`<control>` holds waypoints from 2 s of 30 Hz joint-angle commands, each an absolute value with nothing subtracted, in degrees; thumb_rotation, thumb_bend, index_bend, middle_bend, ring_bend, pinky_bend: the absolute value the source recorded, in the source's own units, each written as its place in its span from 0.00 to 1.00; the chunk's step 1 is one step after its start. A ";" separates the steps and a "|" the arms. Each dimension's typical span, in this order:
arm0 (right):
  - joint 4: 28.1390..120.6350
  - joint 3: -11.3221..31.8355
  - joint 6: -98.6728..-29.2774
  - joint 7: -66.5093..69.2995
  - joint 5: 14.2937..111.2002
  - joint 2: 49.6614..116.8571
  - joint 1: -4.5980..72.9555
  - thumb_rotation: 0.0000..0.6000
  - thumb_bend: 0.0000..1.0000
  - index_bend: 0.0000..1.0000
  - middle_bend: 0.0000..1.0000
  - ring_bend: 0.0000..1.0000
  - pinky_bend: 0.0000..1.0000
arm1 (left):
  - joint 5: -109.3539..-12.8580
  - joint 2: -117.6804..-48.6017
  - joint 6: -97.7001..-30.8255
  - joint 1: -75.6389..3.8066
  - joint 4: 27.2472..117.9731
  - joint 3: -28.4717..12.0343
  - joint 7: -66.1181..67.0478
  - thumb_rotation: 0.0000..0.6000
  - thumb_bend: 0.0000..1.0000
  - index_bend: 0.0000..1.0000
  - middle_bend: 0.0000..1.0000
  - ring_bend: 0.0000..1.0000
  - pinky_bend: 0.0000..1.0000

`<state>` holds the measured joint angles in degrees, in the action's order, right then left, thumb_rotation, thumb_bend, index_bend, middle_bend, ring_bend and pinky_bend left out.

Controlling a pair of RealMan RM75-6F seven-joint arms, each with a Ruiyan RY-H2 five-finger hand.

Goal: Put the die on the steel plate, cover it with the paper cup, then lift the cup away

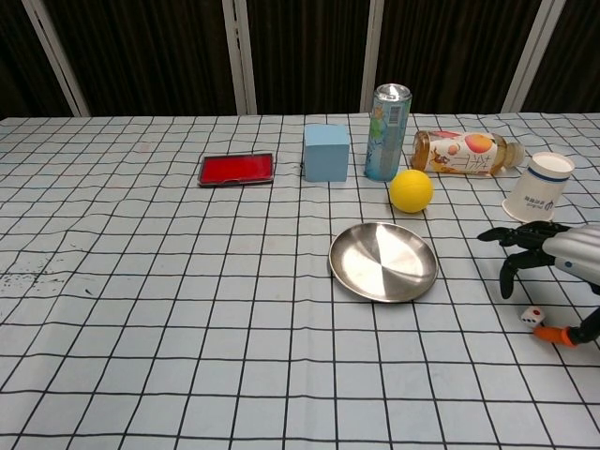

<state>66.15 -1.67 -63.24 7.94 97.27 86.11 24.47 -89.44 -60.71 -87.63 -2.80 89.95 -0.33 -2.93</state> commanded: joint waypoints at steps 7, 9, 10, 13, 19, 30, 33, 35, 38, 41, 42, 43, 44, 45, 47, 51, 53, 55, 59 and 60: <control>64.65 -2.47 -63.84 9.27 96.61 86.13 24.37 1.00 0.31 0.46 0.07 0.12 0.00 | -89.55 -61.02 -87.09 -3.05 90.13 -0.17 -1.90 1.00 0.29 0.15 0.00 0.00 0.02; 64.25 -2.75 -63.79 9.58 96.54 86.18 24.41 1.00 0.31 0.46 0.07 0.12 0.00 | -89.65 -61.09 -87.00 -3.09 90.21 -0.09 -1.59 1.00 0.29 0.15 0.00 0.00 0.02; 64.14 -2.81 -63.76 9.76 96.46 86.23 24.42 1.00 0.32 0.46 0.07 0.12 0.00 | -89.72 -61.11 -86.98 -3.10 90.26 -0.05 -1.50 1.00 0.29 0.15 0.00 0.00 0.02; 63.66 -3.07 -63.73 10.35 96.29 86.51 24.42 1.00 0.32 0.46 0.07 0.12 0.00 | -89.92 -61.11 -86.90 -3.13 90.32 0.09 -1.39 1.00 0.29 0.15 0.00 0.00 0.02; 62.87 -3.53 -63.77 11.00 96.36 86.99 24.62 1.00 0.32 0.48 0.07 0.12 0.00 | -89.65 -61.29 -86.58 -3.27 90.23 0.02 -0.83 1.00 0.29 0.15 0.00 0.00 0.02; 61.97 -3.60 -64.11 11.35 96.00 87.40 25.04 1.00 0.33 0.52 0.08 0.13 0.00 | -89.49 -61.43 -86.37 -3.38 90.42 0.00 -0.33 1.00 0.29 0.15 0.00 0.00 0.02; 62.11 -3.58 -64.27 11.29 95.89 87.25 25.12 1.00 0.34 0.53 0.08 0.13 0.00 | -89.49 -61.45 -86.29 -3.42 90.37 0.02 -0.23 1.00 0.29 0.15 0.00 0.00 0.02; 62.27 -3.69 -64.22 11.18 95.88 87.15 25.20 1.00 0.34 0.53 0.08 0.13 0.00 | -89.50 -61.47 -86.30 -3.42 90.41 0.02 -0.16 1.00 0.29 0.15 0.00 0.00 0.02; 62.51 -3.84 -64.14 11.03 95.78 87.03 25.25 1.00 0.34 0.53 0.08 0.13 0.00 | -89.52 -61.49 -86.33 -3.41 90.46 0.04 -0.13 1.00 0.29 0.15 0.00 0.00 0.02; 62.77 -3.91 -64.12 10.97 95.64 87.09 25.28 1.00 0.35 0.53 0.08 0.13 0.00 | -89.49 -61.52 -86.35 -3.41 90.38 0.03 -0.09 1.00 0.29 0.15 0.00 0.00 0.02; 62.85 -3.97 -64.13 10.92 95.67 87.10 25.31 1.00 0.35 0.53 0.08 0.13 0.00 | -89.51 -61.53 -86.35 -3.41 90.39 0.03 -0.07 1.00 0.29 0.15 0.00 0.00 0.02; 62.88 -4.02 -64.13 10.83 95.69 87.13 25.35 1.00 0.35 0.53 0.08 0.13 0.00 | -89.47 -61.54 -86.33 -3.42 90.36 0.03 -0.02 1.00 0.29 0.15 0.00 0.00 0.02; 62.96 -4.03 -64.20 10.70 95.71 87.16 25.39 1.00 0.35 0.53 0.08 0.13 0.00 | -89.48 -61.55 -86.31 -3.43 90.38 0.04 0.03 1.00 0.29 0.15 0.00 0.00 0.02; 63.06 -4.03 -64.22 10.61 95.65 87.16 25.43 1.00 0.35 0.53 0.08 0.13 0.00 | -89.46 -61.56 -86.28 -3.44 90.39 0.04 0.06 1.00 0.29 0.15 0.00 0.00 0.02; 63.31 -3.98 -64.21 10.41 95.56 87.06 25.58 1.00 0.35 0.53 0.08 0.13 0.00 | -89.40 -61.55 -86.24 -3.46 90.42 0.02 0.14 1.00 0.29 0.15 0.00 0.00 0.02; 63.78 -3.96 -64.33 10.16 95.48 86.84 25.73 1.00 0.35 0.53 0.08 0.13 0.00 | -89.37 -61.54 -86.27 -3.45 90.41 0.02 0.05 1.00 0.29 0.15 0.00 0.00 0.02; 64.04 -3.95 -64.34 10.05 95.42 86.79 25.79 1.00 0.35 0.53 0.08 0.13 0.00 | -89.35 -61.50 -86.29 -3.43 90.39 0.02 -0.03 1.00 0.29 0.15 0.00 0.00 0.02; 64.31 -3.96 -64.28 9.81 95.26 86.73 25.84 1.00 0.35 0.53 0.08 0.13 0.00 | -89.37 -61.47 -86.32 -3.43 90.38 0.02 -0.11 1.00 0.29 0.15 0.00 0.00 0.02; 64.71 -3.94 -64.04 9.36 94.92 86.70 25.96 1.00 0.35 0.53 0.08 0.13 0.00 | -89.33 -61.44 -86.29 -3.43 90.40 0.04 -0.14 1.00 0.29 0.15 0.00 0.00 0.02; 64.80 -3.96 -63.97 9.32 94.88 86.67 26.01 1.00 0.35 0.53 0.08 0.13 0.00 | -89.30 -61.43 -86.31 -3.43 90.39 0.02 -0.13 1.00 0.29 0.15 0.00 0.00 0.02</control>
<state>64.79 -3.96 -63.97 9.33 94.89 86.67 26.01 -89.32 -61.43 -86.31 -3.43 90.40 0.02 -0.13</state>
